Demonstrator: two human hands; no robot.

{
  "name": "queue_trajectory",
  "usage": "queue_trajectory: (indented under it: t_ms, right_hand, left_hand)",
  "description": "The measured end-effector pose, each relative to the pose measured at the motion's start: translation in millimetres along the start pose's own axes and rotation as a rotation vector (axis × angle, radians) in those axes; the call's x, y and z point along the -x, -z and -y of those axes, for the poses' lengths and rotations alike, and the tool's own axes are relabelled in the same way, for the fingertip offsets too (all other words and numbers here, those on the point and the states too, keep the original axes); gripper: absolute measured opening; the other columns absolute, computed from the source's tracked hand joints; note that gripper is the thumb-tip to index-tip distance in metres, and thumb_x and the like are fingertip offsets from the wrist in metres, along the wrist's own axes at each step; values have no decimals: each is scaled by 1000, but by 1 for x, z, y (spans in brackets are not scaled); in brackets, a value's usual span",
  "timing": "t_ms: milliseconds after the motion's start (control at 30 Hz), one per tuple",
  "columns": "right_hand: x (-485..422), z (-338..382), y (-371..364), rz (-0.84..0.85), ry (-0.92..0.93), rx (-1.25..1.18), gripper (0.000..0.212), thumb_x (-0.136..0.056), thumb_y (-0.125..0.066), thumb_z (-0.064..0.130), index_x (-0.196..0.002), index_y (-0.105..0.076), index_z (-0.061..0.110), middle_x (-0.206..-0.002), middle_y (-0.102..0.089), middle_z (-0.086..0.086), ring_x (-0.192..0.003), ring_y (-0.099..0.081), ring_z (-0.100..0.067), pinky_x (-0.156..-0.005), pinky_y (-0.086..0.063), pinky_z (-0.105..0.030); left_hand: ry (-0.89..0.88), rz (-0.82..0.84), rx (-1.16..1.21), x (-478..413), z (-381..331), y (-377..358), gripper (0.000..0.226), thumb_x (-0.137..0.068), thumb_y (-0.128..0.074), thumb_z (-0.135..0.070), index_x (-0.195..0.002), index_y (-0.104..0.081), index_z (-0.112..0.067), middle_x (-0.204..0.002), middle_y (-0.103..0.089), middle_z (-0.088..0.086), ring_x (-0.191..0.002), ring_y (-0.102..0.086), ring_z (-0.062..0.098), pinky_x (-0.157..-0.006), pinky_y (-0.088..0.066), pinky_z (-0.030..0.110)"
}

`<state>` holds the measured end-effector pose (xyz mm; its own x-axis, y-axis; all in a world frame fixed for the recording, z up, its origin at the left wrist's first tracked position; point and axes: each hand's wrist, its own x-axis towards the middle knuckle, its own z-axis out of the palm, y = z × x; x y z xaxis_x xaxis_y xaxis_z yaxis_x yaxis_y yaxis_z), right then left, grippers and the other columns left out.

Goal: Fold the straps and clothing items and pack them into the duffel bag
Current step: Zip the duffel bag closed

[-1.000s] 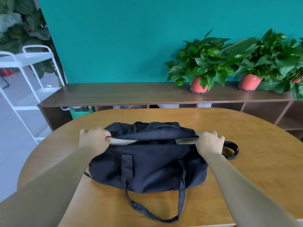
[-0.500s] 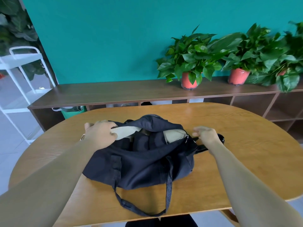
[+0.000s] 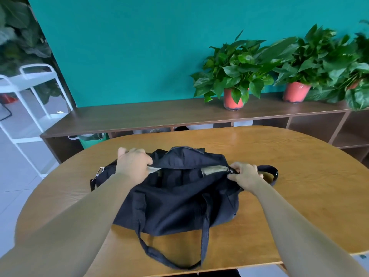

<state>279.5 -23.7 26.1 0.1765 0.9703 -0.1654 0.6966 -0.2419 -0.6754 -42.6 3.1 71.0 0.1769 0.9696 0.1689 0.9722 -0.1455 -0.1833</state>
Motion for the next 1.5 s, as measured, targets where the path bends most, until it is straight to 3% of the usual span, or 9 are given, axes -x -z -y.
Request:
queue_trajectory:
  t_ms: [133,333,433,533,633,733,1033,1233,1500]
  right_hand:
    - [-6,-16,10,-8,-30,-166,18,-85,-61,26,-79,-64,43,-86,-68,3,-100,-59,-25,-98,-38,-55]
    - [-10,-24,21,62,20,-288,16,-73,-63,30,-84,-68,41,-83,-72,14,-93,-65,-22,-103,-31,-61]
    - [-5,-23,23,64,42,-334,15,-73,-64,32,-84,-69,40,-82,-72,16,-91,-67,-19,-104,-30,-60]
    - [4,-17,28,48,69,-399,7,-79,-67,28,-84,-71,32,-83,-73,10,-89,-67,-18,-103,-37,-54]
    - [10,-9,37,39,118,-478,6,-88,-65,16,-85,-70,18,-80,-70,-1,-73,-65,-15,-75,-54,-31]
    - [12,-6,45,51,165,-476,14,-88,-65,16,-75,-67,18,-63,-62,6,-55,-56,-6,-51,-42,-17]
    - [13,4,55,104,180,-444,14,-91,-59,9,-96,-71,13,-92,-73,-10,-86,-69,-24,-87,-54,-41]
    - [9,4,44,-14,173,-327,14,-80,-56,43,-85,-69,44,-82,-72,15,-92,-65,-17,-102,-36,-52]
    - [17,4,46,11,54,-800,17,-89,-63,8,-103,-72,9,-90,-74,-4,-83,-70,-18,-69,-52,-24]
  left_hand:
    - [34,33,-82,-3,0,0,32,-86,-50,-13,-94,-71,-35,-101,-59,-11,-98,-46,17,-97,-23,37]
    - [14,44,19,-8,-37,20,16,-82,-49,-19,-72,-58,-28,-98,-56,-8,-94,-42,17,-95,-23,38]
    - [-103,-84,226,-7,-77,35,28,-83,-51,-24,-106,-63,-35,-120,-53,-13,-112,-44,12,-100,-21,39]
    - [-243,-180,376,-4,-131,44,24,-88,-53,-36,-111,-60,-36,-114,-57,-17,-110,-49,7,-99,-22,37]
    - [-288,-134,479,-7,-174,46,27,-84,-60,-53,-105,-61,-35,-99,-63,-18,-98,-53,5,-92,-28,35]
    - [-280,-167,459,-15,-194,47,26,-83,-63,-52,-101,-62,-33,-95,-63,-16,-94,-53,9,-85,-26,33]
    - [-282,-297,425,-24,-191,47,24,-94,-49,-37,-81,-68,-29,-80,-63,-10,-85,-54,11,-84,-27,34]
    - [-133,-255,471,-26,-187,53,29,-96,-47,-41,-78,-65,-26,-79,-64,-11,-86,-53,13,-77,-22,36]
    - [-7,72,793,-19,-160,48,24,-98,-45,-38,-83,-57,-24,-84,-61,-9,-87,-55,16,-87,-33,35]
